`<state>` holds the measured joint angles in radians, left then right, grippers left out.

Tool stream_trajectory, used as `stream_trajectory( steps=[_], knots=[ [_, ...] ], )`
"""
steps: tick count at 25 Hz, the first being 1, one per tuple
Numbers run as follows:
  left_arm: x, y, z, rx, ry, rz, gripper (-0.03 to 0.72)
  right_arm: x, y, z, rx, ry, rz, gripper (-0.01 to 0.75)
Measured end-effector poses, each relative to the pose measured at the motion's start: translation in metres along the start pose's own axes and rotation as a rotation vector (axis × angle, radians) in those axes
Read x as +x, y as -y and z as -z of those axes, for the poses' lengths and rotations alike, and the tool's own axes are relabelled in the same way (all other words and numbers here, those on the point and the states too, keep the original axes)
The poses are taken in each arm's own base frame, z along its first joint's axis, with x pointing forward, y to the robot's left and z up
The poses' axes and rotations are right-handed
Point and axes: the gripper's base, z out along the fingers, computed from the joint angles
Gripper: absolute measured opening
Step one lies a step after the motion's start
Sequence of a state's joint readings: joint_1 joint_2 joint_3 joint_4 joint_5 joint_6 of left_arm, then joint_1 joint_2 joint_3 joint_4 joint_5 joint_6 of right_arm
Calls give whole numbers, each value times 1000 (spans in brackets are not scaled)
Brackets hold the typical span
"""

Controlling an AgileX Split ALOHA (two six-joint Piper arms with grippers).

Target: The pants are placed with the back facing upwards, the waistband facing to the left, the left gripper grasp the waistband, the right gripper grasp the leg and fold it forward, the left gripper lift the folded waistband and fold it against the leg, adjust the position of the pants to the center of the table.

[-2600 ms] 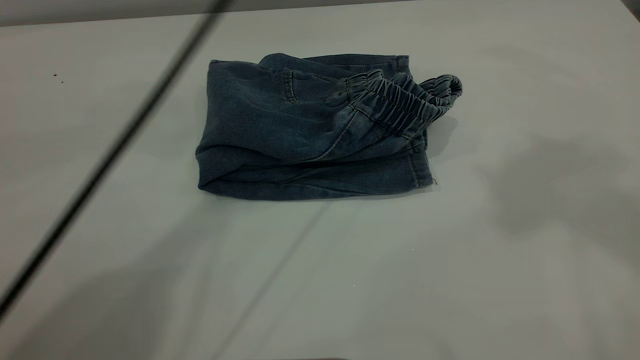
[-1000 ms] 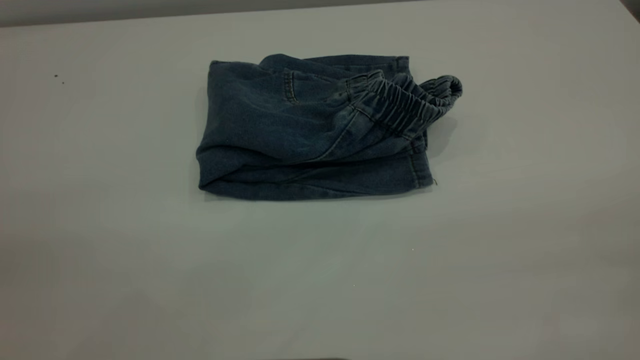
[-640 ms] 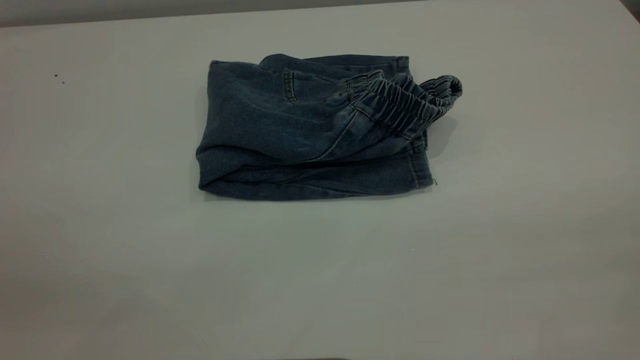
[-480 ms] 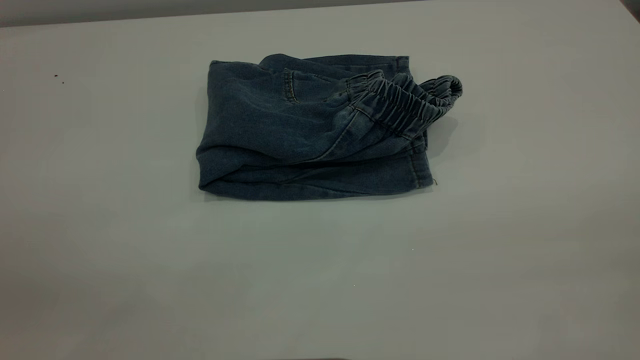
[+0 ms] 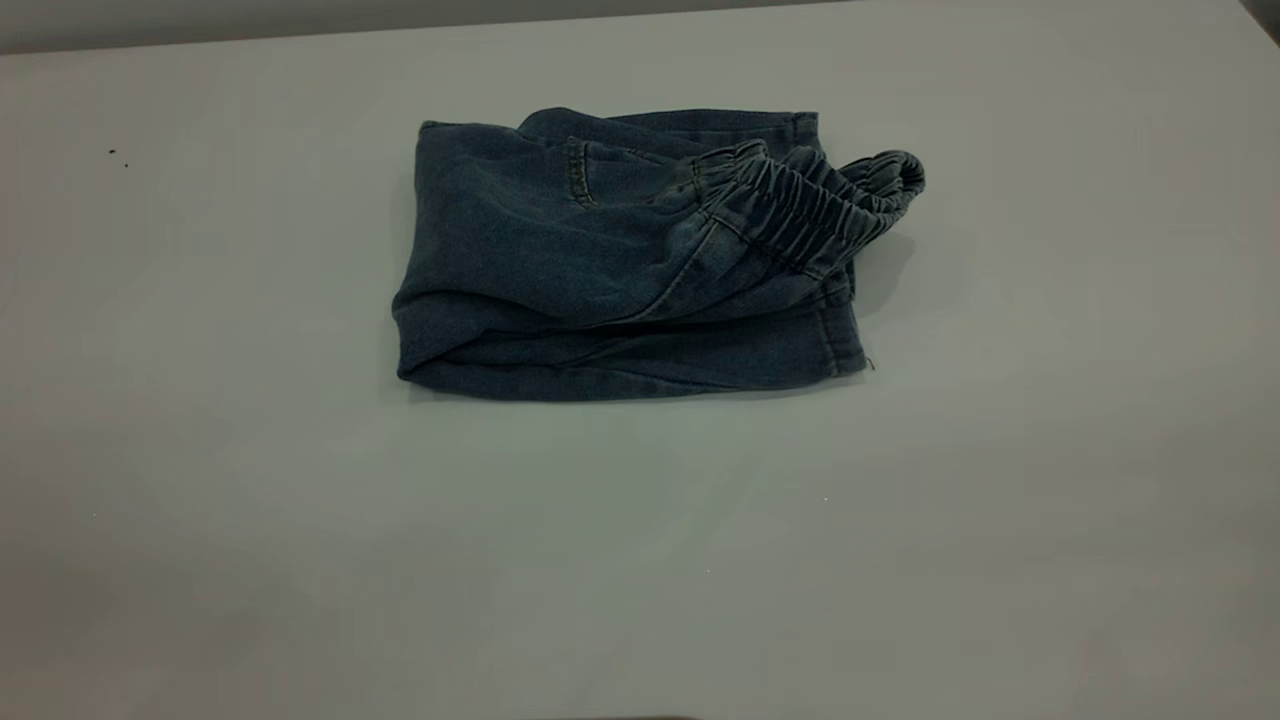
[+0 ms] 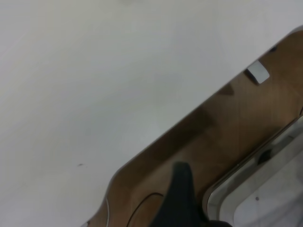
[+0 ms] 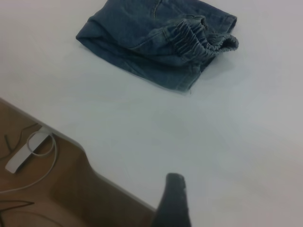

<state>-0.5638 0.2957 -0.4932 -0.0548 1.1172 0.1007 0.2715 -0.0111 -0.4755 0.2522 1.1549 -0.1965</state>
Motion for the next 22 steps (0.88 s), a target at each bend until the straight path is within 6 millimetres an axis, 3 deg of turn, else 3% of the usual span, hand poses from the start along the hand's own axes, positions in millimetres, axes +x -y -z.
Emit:
stream_trajectory(
  steps=[4,10,16,22],
  knots=[
    [0,-1,0,-14,1,16,586,0,0,0,0,0,0,560],
    [7,-7,10,-221,75,212,586,-1,-1,-2,102,6,-65,560],
    [24,4,28,-403,239,311,586,-4,0,-6,261,14,-163,560],
    [29,8,31,-447,278,328,587,-4,0,-7,299,16,-186,560]
  ],
)
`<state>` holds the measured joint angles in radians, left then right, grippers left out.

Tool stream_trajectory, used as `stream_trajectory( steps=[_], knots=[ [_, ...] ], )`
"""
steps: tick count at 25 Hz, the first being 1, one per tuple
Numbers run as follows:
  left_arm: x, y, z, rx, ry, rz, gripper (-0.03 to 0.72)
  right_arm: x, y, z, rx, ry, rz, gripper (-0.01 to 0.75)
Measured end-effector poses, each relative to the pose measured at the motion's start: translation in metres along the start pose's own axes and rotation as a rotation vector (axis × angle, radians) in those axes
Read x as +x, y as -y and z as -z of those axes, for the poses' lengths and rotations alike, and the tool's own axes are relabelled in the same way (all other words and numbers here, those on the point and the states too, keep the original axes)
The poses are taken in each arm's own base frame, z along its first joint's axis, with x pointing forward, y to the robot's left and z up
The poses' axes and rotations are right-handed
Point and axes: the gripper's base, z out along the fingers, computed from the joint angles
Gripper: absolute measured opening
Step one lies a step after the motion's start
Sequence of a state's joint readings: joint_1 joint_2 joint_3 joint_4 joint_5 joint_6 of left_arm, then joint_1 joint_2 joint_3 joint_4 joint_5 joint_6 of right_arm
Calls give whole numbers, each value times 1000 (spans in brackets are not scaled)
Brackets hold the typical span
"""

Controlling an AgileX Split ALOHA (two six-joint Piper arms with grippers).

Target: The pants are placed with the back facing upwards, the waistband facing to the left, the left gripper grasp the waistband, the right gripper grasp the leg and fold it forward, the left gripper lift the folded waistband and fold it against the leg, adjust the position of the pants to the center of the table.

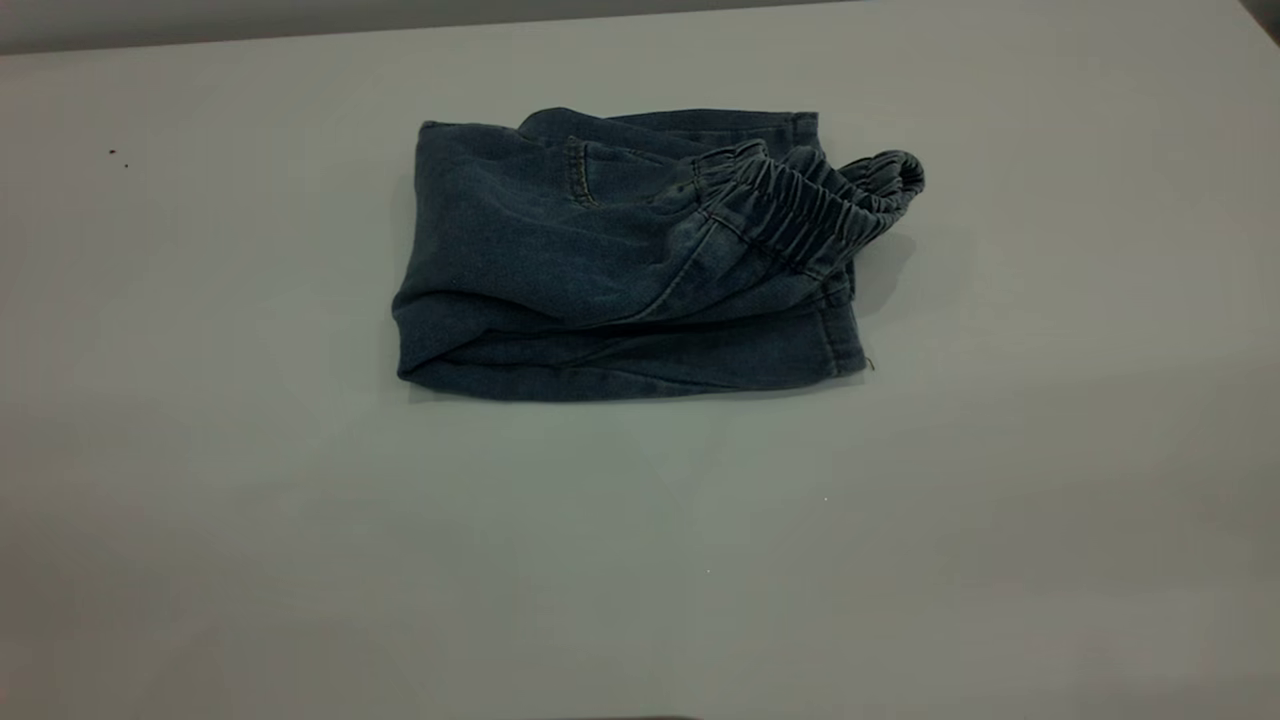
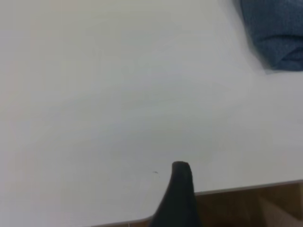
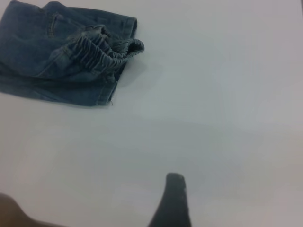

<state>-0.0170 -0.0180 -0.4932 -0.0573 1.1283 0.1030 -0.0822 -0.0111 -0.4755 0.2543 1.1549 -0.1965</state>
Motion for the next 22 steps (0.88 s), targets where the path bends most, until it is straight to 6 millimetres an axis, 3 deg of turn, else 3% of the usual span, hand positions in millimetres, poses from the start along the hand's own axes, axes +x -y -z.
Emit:
stream_trajectory(
  steps=[16,22],
  knots=[
    [0,0,0,0,-3,0,587,0,0,0,2,0,-3,560],
    [0,0,0,0,-3,0,587,1,10,1,110,-5,-113,560]
  ],
)
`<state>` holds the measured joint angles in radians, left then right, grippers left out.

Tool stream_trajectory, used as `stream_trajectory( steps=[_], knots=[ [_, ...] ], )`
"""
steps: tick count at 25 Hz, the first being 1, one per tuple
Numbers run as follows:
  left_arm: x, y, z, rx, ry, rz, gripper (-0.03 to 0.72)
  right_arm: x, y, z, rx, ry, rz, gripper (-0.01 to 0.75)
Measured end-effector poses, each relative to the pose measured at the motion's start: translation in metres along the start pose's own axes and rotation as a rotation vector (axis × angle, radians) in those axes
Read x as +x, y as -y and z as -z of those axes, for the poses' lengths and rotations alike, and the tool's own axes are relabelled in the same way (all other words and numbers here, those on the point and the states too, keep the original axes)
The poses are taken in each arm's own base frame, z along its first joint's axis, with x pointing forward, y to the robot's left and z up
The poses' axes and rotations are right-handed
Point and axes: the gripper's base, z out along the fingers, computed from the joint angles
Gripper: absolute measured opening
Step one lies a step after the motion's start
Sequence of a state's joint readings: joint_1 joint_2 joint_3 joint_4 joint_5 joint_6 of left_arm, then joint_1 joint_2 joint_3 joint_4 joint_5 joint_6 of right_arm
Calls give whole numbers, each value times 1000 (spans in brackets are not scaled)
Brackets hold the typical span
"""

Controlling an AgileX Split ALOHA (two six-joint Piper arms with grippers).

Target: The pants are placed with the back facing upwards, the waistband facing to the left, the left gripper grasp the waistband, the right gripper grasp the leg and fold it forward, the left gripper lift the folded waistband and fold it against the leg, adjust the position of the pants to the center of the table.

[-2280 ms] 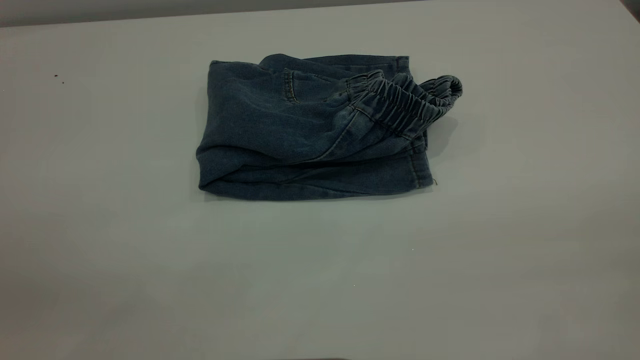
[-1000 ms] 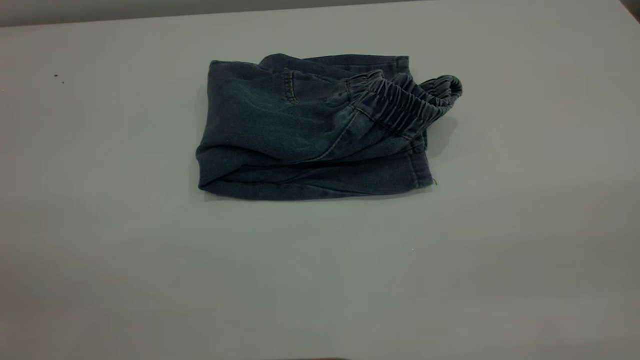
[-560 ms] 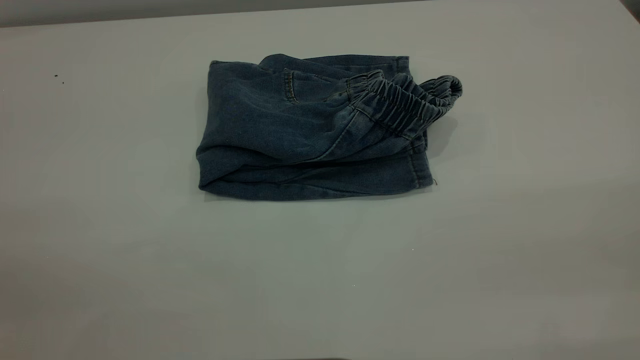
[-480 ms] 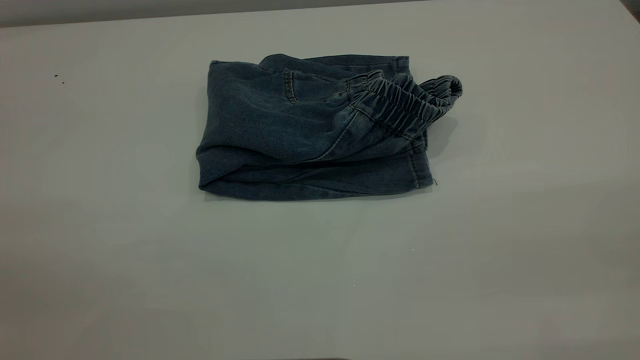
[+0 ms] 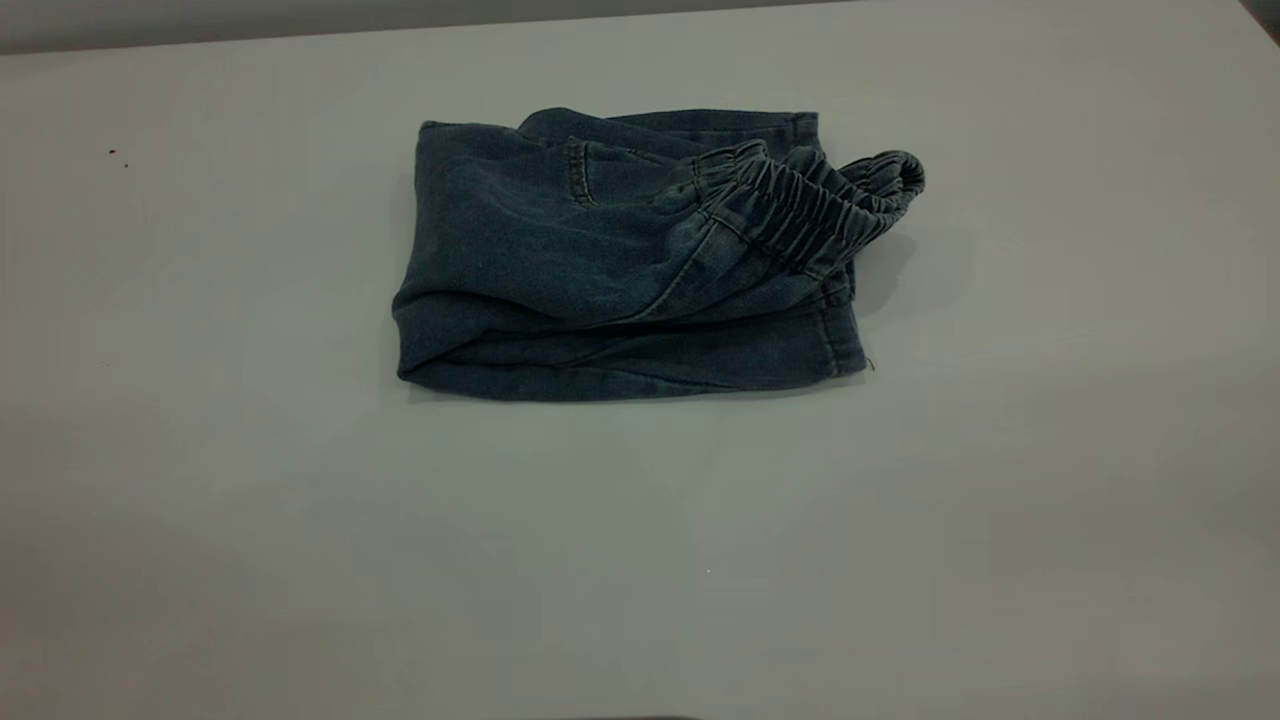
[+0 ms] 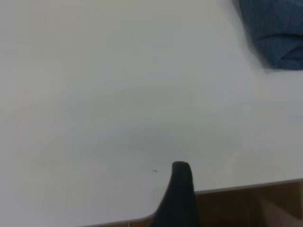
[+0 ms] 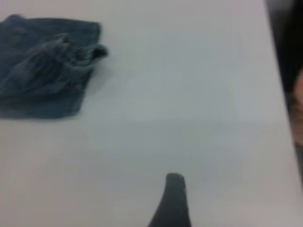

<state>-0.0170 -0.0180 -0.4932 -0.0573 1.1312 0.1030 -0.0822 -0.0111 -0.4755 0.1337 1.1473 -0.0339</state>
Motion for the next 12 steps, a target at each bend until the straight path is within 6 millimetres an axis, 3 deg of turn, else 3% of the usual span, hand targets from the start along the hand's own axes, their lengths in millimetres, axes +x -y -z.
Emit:
stream_trajectory(
  steps=[12],
  knots=[
    [0,0,0,0,0,-1,587,0,3,0,35,5,-33,560]
  ],
)
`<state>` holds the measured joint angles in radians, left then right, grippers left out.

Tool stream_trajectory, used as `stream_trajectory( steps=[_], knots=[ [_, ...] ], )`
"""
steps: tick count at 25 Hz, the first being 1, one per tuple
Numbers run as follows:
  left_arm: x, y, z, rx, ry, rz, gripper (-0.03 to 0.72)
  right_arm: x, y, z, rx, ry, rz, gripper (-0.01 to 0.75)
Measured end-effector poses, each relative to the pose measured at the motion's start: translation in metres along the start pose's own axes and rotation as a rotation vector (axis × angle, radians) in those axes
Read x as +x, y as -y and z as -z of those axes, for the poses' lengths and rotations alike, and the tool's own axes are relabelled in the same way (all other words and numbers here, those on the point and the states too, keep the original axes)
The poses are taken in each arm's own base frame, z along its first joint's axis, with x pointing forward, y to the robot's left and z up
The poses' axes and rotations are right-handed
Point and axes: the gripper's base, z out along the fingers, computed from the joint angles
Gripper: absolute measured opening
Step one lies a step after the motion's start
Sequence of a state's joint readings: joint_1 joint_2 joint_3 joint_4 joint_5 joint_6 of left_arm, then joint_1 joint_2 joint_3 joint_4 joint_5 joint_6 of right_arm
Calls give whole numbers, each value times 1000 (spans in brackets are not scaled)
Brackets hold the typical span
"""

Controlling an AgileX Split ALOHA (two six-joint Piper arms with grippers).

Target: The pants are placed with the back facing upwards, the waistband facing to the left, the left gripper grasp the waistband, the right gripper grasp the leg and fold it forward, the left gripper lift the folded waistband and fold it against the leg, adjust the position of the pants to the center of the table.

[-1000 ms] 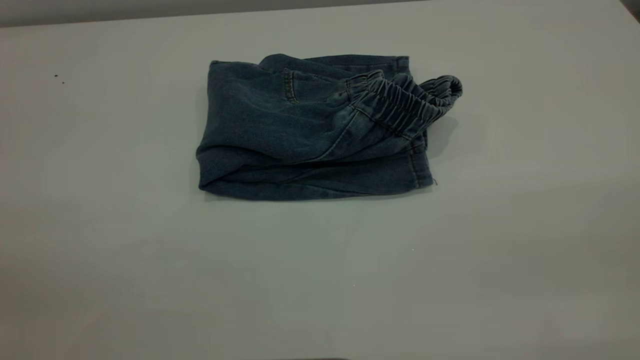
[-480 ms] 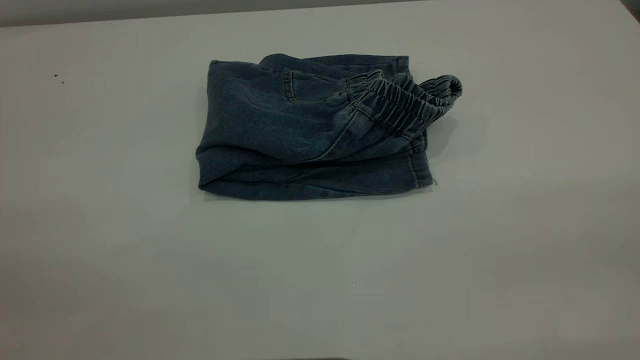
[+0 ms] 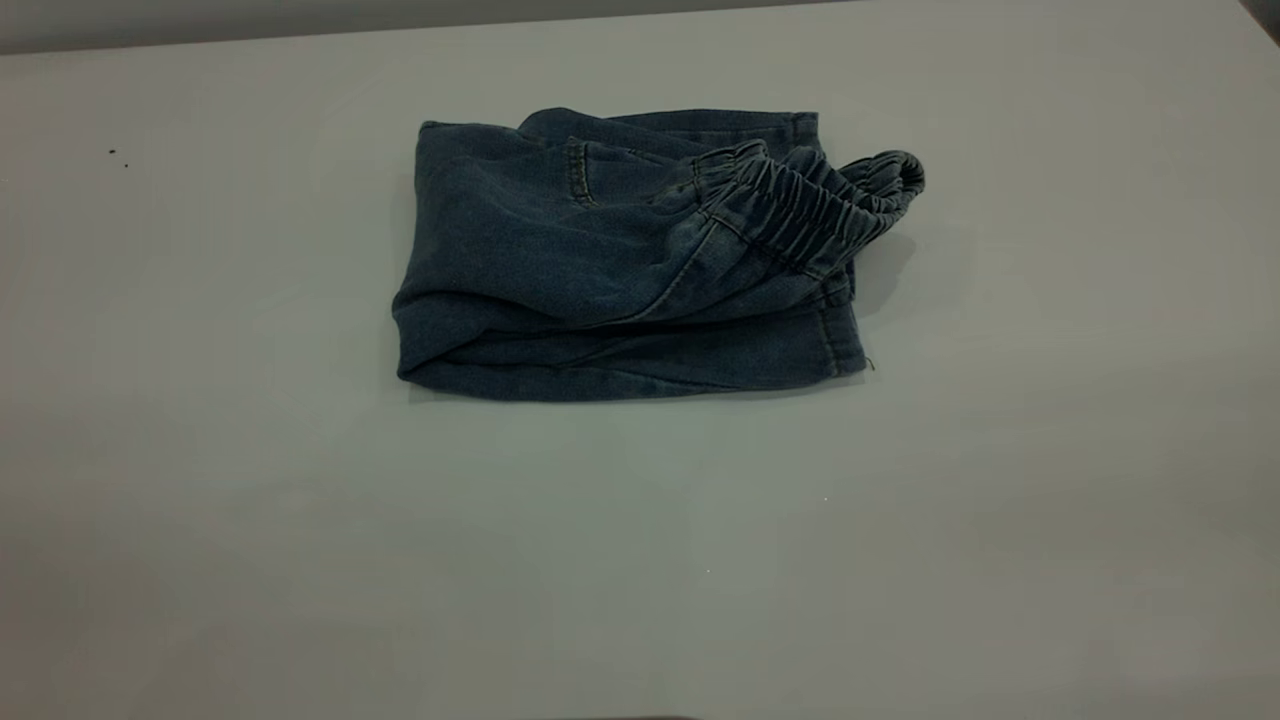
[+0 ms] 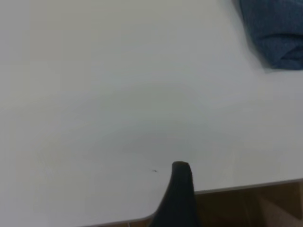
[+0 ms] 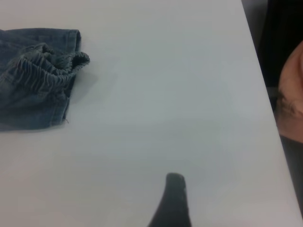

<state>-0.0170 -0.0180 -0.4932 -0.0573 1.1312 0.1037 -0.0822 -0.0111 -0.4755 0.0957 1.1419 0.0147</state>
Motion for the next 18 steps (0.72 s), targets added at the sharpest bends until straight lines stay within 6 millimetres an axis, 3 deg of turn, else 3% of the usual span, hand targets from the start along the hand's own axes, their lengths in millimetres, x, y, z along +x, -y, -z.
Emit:
stream_trajectory(
  steps=[18],
  knots=[
    [0,0,0,0,0,-1,587,0,0,0,0,1,-1,560]
  ],
)
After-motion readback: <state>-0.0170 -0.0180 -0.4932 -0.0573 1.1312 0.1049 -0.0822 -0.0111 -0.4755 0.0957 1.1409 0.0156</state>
